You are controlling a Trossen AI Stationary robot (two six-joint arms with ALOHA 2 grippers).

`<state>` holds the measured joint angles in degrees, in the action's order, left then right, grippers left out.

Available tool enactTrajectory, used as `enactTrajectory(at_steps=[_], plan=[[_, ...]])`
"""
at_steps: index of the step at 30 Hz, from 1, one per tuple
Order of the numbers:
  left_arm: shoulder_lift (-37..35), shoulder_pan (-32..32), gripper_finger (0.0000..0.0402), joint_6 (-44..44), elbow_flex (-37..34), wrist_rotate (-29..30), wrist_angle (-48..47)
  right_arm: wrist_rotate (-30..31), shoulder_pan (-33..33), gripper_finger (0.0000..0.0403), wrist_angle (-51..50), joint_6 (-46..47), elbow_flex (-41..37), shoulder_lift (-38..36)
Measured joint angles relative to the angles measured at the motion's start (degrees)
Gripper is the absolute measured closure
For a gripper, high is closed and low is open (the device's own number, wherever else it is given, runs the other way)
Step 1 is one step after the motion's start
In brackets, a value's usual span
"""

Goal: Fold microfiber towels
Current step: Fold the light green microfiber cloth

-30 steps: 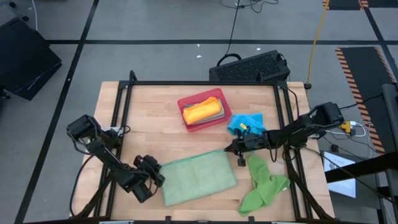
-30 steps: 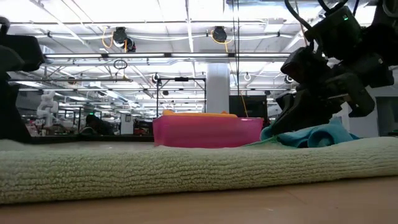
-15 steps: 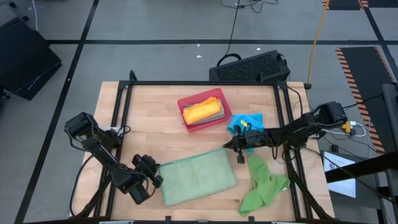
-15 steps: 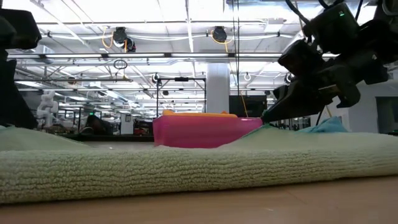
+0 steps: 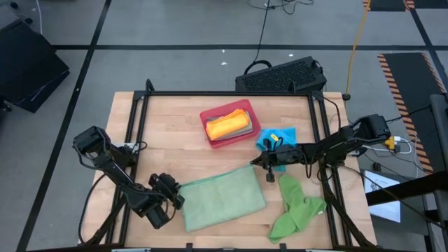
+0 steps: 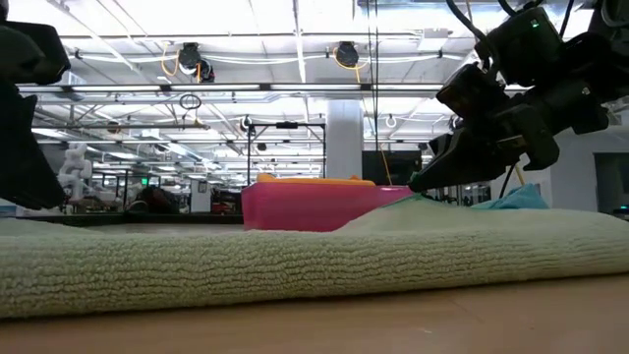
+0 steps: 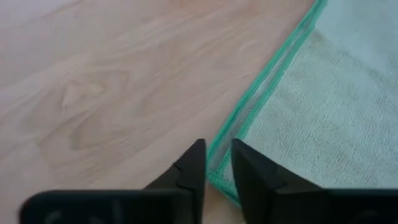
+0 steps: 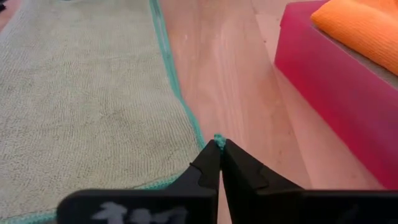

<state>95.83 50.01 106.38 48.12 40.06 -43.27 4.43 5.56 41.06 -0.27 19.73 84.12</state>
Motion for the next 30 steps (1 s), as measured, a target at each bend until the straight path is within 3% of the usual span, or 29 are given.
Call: enactTrajectory(at_steps=[7, 18, 25, 30], plan=[[-0.12, 0.01, 0.0257, 1.75, 0.0, -2.86, 3.54, 0.0, 0.0, 0.0399, -0.13, -0.45, 0.0, 0.0], [0.7, -1.55, 0.025, -4.65, -0.02, -1.68, 2.4, 1.62, -0.31, 0.0392, -1.06, -1.08, 0.02, 1.12], [-1.71, -1.59, 0.025, -3.73, 0.81, -4.83, -0.04, 3.66, -0.1, 0.0332, -1.26, 1.38, 0.02, 2.29], [-3.76, -0.12, 0.025, -10.06, 4.88, 2.2, 0.37, 9.06, 1.85, 0.0285, -4.66, 2.81, 0.02, -4.29]])
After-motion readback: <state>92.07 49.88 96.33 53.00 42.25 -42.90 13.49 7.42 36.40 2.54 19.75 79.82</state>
